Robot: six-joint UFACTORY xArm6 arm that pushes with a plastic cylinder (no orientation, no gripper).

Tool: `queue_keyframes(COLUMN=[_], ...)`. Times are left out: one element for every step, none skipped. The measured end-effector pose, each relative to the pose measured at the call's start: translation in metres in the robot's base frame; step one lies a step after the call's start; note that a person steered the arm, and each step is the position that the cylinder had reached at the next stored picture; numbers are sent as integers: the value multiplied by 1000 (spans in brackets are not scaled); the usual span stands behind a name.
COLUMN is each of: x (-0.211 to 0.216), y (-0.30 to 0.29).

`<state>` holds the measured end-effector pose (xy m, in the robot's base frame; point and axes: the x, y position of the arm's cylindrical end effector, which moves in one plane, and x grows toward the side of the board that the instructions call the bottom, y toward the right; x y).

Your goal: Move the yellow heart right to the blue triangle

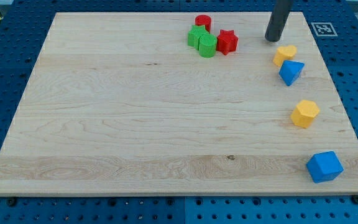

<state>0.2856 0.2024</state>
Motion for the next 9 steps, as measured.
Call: queue_keyframes(x=[0, 12, 30, 54, 68, 68, 76, 112, 147], y=[0, 0, 0, 2, 11, 20, 25, 23, 14])
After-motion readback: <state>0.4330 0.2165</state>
